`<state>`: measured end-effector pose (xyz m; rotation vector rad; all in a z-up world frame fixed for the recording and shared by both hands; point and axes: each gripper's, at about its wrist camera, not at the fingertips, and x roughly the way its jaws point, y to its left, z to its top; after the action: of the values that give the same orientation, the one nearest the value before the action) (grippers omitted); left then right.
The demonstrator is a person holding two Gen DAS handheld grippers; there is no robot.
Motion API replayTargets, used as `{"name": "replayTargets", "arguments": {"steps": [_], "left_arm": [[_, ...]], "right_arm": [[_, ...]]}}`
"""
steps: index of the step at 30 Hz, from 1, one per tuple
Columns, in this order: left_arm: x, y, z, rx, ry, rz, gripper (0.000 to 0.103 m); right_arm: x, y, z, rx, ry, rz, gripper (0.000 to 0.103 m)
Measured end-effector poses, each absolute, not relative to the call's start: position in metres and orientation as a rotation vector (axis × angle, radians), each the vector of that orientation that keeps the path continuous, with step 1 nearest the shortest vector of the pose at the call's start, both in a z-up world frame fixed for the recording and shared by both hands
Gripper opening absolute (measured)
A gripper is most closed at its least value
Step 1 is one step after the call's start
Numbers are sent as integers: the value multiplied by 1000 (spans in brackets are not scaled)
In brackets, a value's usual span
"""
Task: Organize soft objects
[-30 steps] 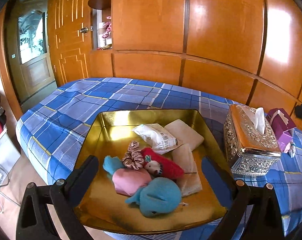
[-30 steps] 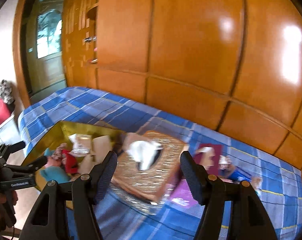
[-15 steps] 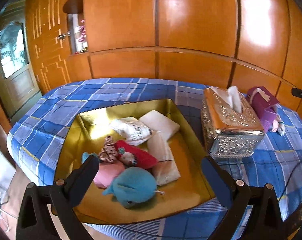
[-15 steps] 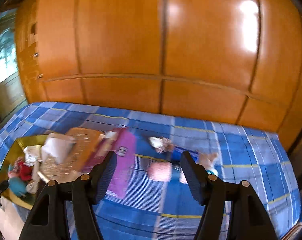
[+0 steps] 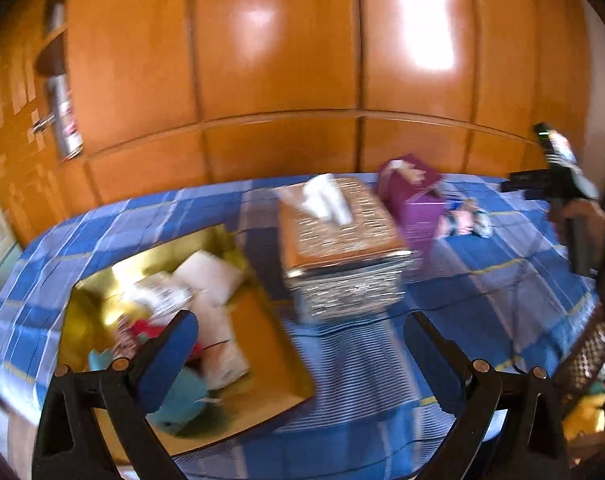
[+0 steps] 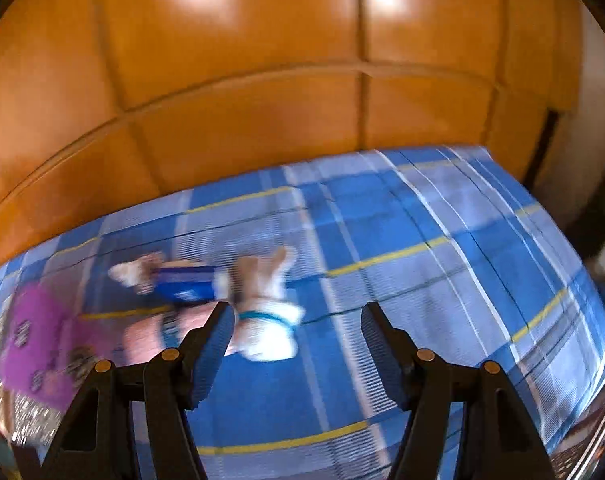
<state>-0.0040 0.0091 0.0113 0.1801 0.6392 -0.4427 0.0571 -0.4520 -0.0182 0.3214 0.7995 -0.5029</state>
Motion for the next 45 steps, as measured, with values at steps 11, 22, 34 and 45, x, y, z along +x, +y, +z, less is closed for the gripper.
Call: {"name": "replayTargets", "arguments": {"steps": [11, 22, 34, 45], "left_arm": [[-11, -75, -1, 308, 681, -646, 103], [-12, -92, -21, 324, 755, -704, 103], [9, -84, -32, 238, 821, -734, 103], [25, -83, -42, 181, 875, -736, 103]], "right_arm": [[42, -506, -62, 687, 848, -487, 67], [81, -437, -41, 389, 867, -234, 67], [211, -363, -42, -16, 942, 10, 67], [264, -355, -93, -54, 1091, 59, 45]]}}
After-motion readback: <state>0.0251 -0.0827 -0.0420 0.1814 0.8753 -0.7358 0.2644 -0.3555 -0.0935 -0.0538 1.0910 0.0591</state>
